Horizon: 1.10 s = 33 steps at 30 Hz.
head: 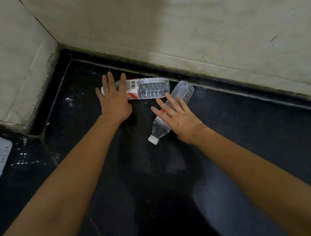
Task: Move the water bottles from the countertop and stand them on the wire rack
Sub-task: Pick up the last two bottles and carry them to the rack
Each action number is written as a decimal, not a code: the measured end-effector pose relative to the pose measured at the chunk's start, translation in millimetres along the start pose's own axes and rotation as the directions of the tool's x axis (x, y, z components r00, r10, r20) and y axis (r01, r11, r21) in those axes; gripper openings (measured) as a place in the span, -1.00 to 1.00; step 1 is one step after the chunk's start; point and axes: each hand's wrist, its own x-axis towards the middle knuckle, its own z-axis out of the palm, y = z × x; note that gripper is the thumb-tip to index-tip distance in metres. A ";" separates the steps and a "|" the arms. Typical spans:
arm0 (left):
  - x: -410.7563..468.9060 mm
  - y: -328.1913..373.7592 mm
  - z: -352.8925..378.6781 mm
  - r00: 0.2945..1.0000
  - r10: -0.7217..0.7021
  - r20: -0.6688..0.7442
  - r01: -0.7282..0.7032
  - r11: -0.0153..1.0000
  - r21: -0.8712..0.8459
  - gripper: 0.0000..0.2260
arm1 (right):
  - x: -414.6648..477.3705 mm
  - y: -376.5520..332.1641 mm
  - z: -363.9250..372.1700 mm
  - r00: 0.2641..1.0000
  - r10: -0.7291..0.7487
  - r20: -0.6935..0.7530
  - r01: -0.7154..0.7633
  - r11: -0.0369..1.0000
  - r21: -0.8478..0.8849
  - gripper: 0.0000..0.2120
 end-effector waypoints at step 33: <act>-184.8 36.9 -61.5 0.954 0.002 -0.298 -0.219 0.685 -0.695 -0.78 | -172.8 -101.1 25.9 0.502 0.860 0.087 -0.182 0.007 0.983 -0.24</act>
